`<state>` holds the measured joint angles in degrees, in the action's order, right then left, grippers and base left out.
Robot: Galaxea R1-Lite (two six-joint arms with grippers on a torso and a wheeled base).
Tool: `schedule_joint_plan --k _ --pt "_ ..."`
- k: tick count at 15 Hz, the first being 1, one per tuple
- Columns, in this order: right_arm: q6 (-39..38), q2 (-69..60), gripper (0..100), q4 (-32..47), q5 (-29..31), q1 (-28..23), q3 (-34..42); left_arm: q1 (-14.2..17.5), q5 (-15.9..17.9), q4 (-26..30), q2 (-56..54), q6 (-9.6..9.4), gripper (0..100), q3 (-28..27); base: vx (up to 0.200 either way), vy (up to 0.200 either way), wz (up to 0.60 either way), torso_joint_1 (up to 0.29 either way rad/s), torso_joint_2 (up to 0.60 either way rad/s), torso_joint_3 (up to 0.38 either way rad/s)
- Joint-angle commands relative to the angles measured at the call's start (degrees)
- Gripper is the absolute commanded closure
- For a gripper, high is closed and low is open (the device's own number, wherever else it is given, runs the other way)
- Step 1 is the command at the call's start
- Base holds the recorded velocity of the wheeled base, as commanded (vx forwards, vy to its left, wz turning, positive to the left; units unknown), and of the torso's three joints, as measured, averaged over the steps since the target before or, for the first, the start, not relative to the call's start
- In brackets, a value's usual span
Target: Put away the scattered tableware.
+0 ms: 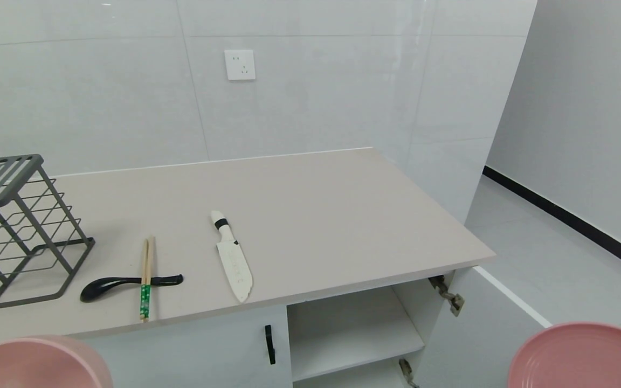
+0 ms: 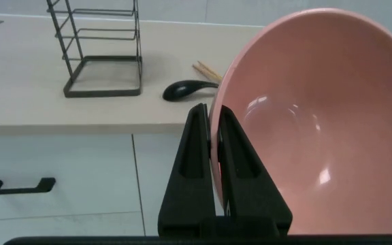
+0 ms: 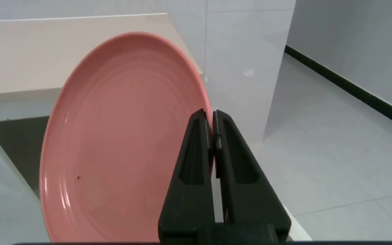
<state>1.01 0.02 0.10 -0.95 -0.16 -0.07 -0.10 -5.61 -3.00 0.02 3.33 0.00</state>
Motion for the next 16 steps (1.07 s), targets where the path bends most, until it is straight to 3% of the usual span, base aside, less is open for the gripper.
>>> schedule_joint_plan --k 1,16 --pt "0.0 0.0 100 -0.1 0.0 0.0 0.0 0.0 0.0 -0.1 0.0 0.01 100 0.0 0.000 0.000 0.00 -0.100 0.24 0.149" --pt "0.0 0.0 100 -0.1 0.0 0.0 0.0 0.0 -0.1 -0.1 0.0 0.71 100 0.0 0.000 0.000 0.00 -0.112 0.35 0.230"
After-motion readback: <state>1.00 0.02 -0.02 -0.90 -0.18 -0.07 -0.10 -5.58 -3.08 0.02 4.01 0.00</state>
